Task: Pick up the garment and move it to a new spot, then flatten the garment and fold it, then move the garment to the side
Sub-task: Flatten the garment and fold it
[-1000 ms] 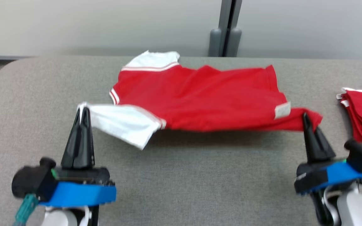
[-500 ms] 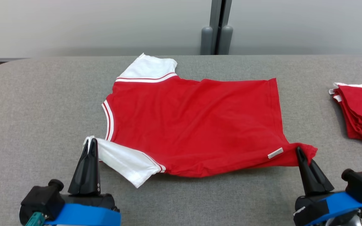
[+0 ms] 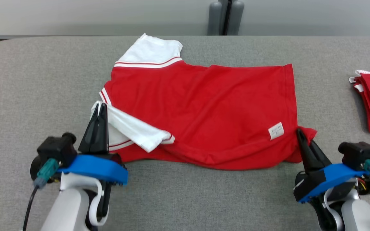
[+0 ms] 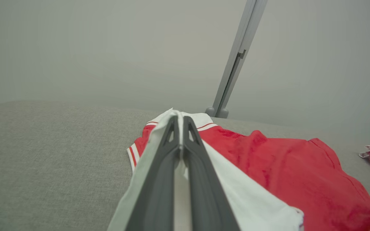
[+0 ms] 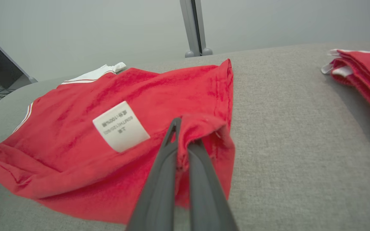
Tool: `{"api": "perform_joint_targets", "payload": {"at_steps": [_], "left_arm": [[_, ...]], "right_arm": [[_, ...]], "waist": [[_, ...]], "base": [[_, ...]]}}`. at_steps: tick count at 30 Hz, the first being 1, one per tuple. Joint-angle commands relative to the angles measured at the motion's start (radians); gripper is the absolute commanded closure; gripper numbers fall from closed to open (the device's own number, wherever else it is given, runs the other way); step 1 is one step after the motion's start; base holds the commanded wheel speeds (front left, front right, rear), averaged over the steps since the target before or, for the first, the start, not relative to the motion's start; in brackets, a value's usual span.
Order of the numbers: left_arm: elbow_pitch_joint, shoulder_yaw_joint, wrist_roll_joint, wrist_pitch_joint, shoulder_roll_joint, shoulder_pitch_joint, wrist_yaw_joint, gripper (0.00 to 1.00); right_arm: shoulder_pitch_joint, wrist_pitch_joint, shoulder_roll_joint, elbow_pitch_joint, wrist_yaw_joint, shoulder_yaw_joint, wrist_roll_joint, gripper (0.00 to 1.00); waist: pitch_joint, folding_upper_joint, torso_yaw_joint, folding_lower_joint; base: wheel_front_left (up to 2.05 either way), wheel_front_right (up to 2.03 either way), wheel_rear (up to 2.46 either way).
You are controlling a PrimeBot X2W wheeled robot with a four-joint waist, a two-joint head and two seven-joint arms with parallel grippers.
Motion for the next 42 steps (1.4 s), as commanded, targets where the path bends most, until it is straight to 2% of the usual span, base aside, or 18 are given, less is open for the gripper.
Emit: {"api": "perform_joint_targets", "payload": {"at_steps": [1, 8, 17, 18, 19, 20, 21, 22, 23, 24, 28, 34, 39, 42], "left_arm": [[0.036, 0.004, 0.000, -0.003, 0.002, -0.043, -0.008, 1.00], [0.241, -0.003, 0.008, -0.023, 0.003, -0.199, -0.034, 1.00], [0.400, -0.019, 0.005, -0.042, -0.015, -0.297, -0.049, 1.00], [0.416, -0.020, 0.001, -0.040, -0.017, -0.304, -0.050, 1.00], [0.429, -0.021, -0.001, -0.037, -0.018, -0.312, -0.050, 1.00], [0.440, -0.021, -0.002, -0.039, -0.019, -0.318, -0.050, 1.00], [0.450, -0.021, -0.001, -0.043, -0.019, -0.324, -0.049, 0.81], [0.460, -0.022, -0.001, -0.049, -0.019, -0.330, -0.048, 0.65], [0.468, -0.022, -0.002, -0.052, -0.021, -0.335, -0.048, 0.38], [0.476, -0.024, -0.001, -0.056, -0.022, -0.340, -0.049, 0.00], [0.500, -0.030, 0.005, -0.075, -0.018, -0.366, -0.059, 0.00], [0.505, -0.033, 0.006, -0.093, -0.004, -0.393, -0.067, 0.00], [0.480, -0.034, -0.004, -0.070, 0.025, -0.350, -0.074, 0.00], [0.449, -0.028, -0.013, -0.026, 0.053, -0.306, -0.061, 0.00]], "right_arm": [[-0.033, 0.004, 0.002, 0.018, 0.000, -0.002, -0.006, 1.00], [-0.143, 0.029, 0.000, 0.123, 0.000, -0.024, -0.030, 1.00], [-0.231, 0.048, -0.014, 0.253, 0.000, 0.000, -0.031, 1.00], [-0.238, 0.053, -0.016, 0.268, 0.000, 0.001, -0.035, 0.80], [-0.247, 0.052, -0.016, 0.275, 0.000, 0.001, -0.036, 0.49], [-0.254, 0.046, -0.016, 0.283, 0.000, -0.002, -0.037, 0.23], [-0.257, 0.040, -0.016, 0.288, 0.000, -0.005, -0.042, 0.00], [-0.259, 0.032, -0.015, 0.288, 0.000, -0.008, -0.043, 0.00], [-0.259, 0.028, -0.014, 0.287, 0.000, -0.012, -0.044, 0.00], [-0.258, 0.024, -0.014, 0.283, 0.000, -0.013, -0.046, 0.00], [-0.233, 0.019, -0.014, 0.245, 0.000, -0.030, -0.049, 0.00], [-0.163, 0.054, -0.024, 0.123, 0.000, -0.068, -0.071, 0.00], [-0.087, 0.113, -0.037, -0.006, 0.000, -0.079, -0.091, 0.00], [-0.042, 0.159, -0.040, -0.080, 0.000, -0.074, -0.101, 0.00]], "waist": [[0.011, -0.0001, 0.000, -0.0002], [0.056, -0.0001, -0.014, -0.0002], [0.084, -0.0001, -0.028, -0.0002], [0.086, -0.0001, -0.028, -0.0002], [0.087, -0.0001, -0.028, -0.0002], [0.088, -0.0001, -0.028, -0.0002], [0.088, -0.0001, -0.028, -0.0002], [0.088, -0.0001, -0.028, -0.0002], [0.087, -0.0001, -0.027, -0.0002], [0.085, -0.0001, -0.027, -0.0002], [0.077, -0.0001, -0.028, -0.0002], [0.063, -0.0001, -0.037, -0.0002], [0.043, -0.0001, -0.041, -0.0002], [0.024, -0.0001, -0.039, -0.0002]], "base": [[0.00, 0.00, 0.00], [0.00, 0.00, 0.00], [0.00, 0.00, 0.00], [0.00, 0.00, 0.00], [0.00, 0.00, 0.00], [0.00, 0.00, 0.00], [0.00, 0.00, 0.00], [0.00, 0.00, 0.00], [0.00, 0.00, 0.00], [0.00, 0.00, 0.00], [0.00, 0.00, 0.00], [0.00, 0.00, 0.00], [0.00, 0.00, 0.00], [0.00, 0.00, 0.00]]}}
